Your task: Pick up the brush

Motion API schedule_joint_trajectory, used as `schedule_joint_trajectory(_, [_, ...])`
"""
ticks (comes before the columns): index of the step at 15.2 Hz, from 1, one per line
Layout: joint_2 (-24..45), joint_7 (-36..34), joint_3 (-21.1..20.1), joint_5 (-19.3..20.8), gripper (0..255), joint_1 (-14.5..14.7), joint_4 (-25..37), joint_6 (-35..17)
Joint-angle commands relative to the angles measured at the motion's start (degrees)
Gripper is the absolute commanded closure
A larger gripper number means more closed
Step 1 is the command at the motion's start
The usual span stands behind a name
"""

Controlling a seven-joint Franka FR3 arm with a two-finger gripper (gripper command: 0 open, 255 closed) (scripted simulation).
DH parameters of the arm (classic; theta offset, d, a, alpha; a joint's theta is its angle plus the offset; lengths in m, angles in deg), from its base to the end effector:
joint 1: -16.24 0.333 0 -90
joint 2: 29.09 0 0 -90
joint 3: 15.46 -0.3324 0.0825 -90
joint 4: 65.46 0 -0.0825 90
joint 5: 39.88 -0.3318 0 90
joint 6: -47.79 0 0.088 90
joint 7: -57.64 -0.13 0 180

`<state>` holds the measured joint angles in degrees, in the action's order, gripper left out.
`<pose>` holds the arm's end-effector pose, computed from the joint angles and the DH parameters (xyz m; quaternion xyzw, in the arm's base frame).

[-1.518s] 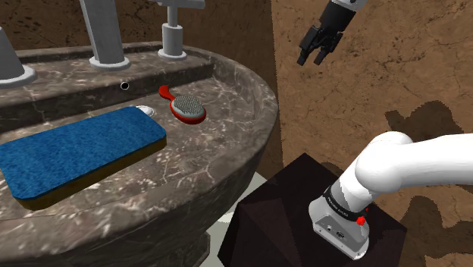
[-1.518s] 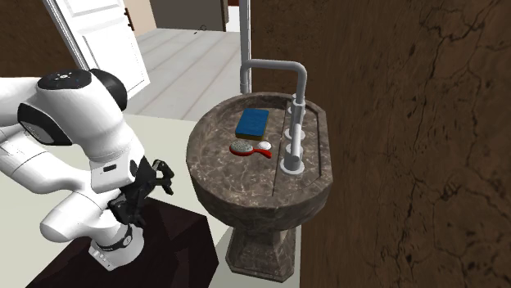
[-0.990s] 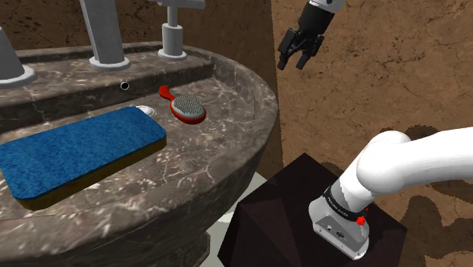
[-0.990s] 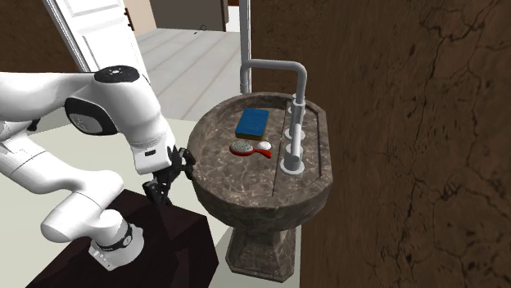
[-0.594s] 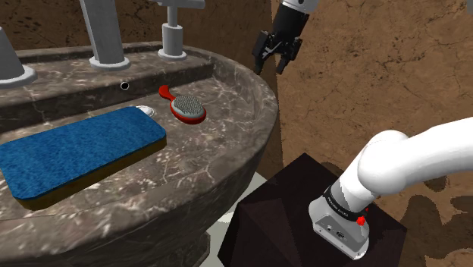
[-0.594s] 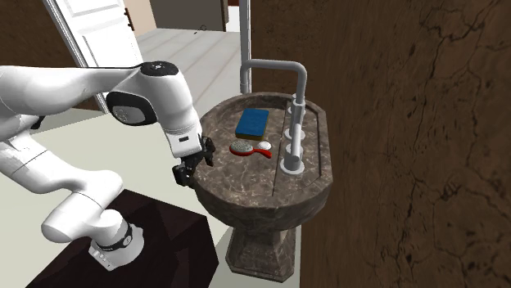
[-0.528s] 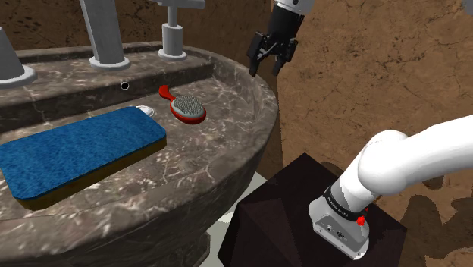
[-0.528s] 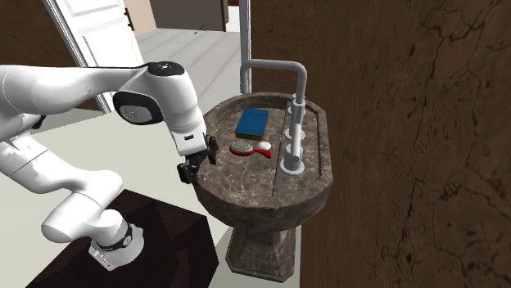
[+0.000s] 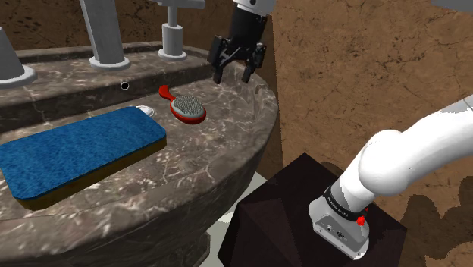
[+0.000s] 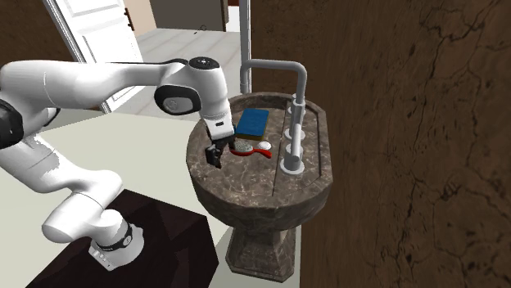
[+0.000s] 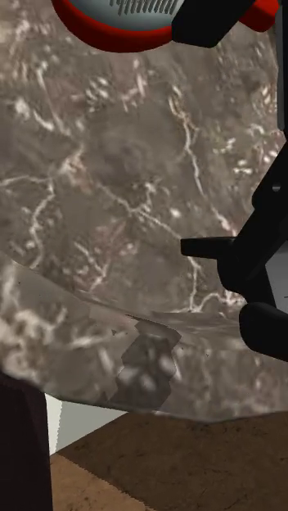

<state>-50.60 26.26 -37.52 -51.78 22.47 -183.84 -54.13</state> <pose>0.3310 0.2318 0.5798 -0.9974 0.0551 -0.0122 0.0448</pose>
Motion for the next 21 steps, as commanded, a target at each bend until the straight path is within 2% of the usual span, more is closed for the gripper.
schedule_joint_trajectory(1, [3.2,-2.6,-2.1,0.0,0,0.4,2.0,-1.0])
schedule_joint_trajectory(9, [17.9,-13.1,-9.0,3.8,0,2.5,14.1,-2.7])
schedule_joint_trajectory(16, [18.1,-12.6,-9.1,3.7,0,2.7,8.5,-8.5])
schedule_joint_trajectory(18, [18.1,-12.6,-9.1,3.7,0,2.7,8.5,-8.5])
schedule_joint_trajectory(19, [18.1,-12.6,-9.1,3.7,255,2.7,8.5,-8.5])
schedule_joint_trajectory(21, [18.1,-12.6,-9.1,3.7,255,2.7,8.5,-8.5])
